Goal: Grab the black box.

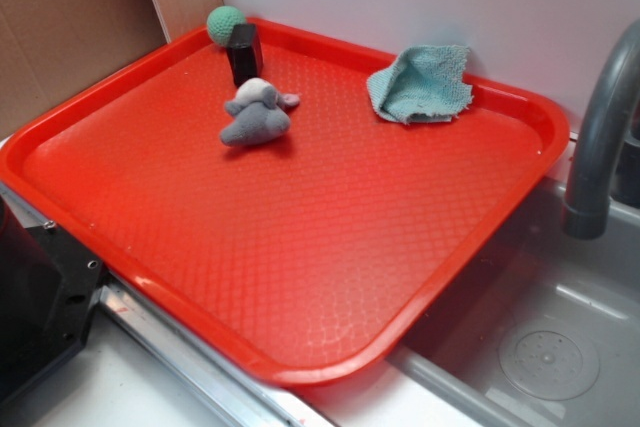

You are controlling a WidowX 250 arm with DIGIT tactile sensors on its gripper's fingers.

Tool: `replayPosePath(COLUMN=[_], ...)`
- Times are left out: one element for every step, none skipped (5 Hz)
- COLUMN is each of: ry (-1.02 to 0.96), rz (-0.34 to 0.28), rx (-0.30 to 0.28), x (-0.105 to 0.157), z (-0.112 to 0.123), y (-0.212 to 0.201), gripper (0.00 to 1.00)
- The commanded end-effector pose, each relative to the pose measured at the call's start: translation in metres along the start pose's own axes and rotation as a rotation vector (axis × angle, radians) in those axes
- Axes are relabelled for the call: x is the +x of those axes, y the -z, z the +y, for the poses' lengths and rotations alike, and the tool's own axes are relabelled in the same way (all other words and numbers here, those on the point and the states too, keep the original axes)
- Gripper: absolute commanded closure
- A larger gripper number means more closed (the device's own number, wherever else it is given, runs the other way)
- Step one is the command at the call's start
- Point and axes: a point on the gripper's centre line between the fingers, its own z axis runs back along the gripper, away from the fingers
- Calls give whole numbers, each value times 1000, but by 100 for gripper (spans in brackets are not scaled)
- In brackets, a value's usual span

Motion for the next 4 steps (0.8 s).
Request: replayPosePath(ry=[0,-204,-446,-700], rz=[0,73,-26,-22], rx=[0,-12,50,38], x=[0,45,84,109], z=[0,31,54,91], y=[0,55,97,132], gripper=[0,0,0,0])
